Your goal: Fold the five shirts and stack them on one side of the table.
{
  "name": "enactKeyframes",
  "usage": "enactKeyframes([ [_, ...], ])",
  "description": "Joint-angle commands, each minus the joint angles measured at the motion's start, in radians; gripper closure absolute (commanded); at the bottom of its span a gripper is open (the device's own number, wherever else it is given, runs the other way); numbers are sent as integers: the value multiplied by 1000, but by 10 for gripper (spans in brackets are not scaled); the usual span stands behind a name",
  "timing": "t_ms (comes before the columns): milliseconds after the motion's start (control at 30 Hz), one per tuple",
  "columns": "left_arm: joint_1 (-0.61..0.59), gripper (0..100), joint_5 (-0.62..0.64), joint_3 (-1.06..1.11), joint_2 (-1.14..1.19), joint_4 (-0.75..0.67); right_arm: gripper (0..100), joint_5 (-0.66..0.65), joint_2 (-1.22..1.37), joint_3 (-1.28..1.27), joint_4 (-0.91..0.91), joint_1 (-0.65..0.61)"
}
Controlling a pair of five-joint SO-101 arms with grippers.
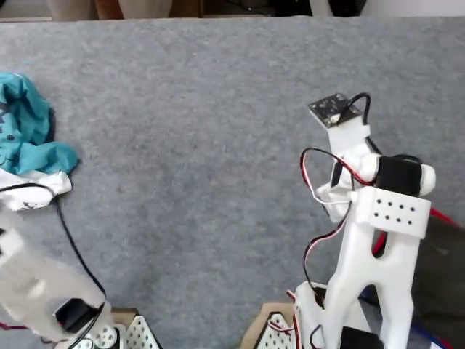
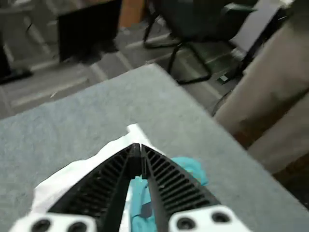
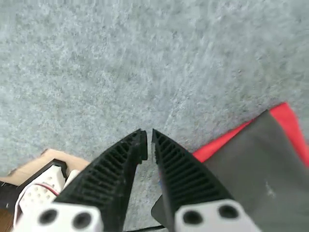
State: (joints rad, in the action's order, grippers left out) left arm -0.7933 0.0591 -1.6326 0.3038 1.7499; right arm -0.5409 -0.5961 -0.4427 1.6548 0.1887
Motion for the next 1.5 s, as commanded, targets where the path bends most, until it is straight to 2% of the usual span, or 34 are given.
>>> enactKeyframes([
  [0,206,981,9,-35,-189,9,963,8,-30,-5,-9,-12],
  [100,328,981,6,-34,-262,9,963,3,-30,-5,-9,-10],
  [233,327,979,3,77,-257,11,963,3,-30,-5,-8,-4],
  [400,161,966,-127,413,-229,11,963,3,-30,-5,-11,-10],
  [567,-40,849,-222,767,-168,-29,963,5,-25,-5,-51,-12],
  [733,-224,824,-308,1020,-50,-282,963,5,-25,-5,-66,-12],
  [867,-296,798,-391,1140,62,-480,963,3,-25,-5,-66,-12],
  [1100,-302,798,-453,1224,288,-669,963,6,-25,-5,-66,-12],
  [1200,-292,858,-453,1221,361,-695,963,9,-28,-5,-64,-12],
  [1300,-273,990,-453,1177,387,-661,963,9,-30,-5,-60,-12],
  [1467,-245,981,-443,973,386,-480,963,9,-30,-5,-60,-12],
])
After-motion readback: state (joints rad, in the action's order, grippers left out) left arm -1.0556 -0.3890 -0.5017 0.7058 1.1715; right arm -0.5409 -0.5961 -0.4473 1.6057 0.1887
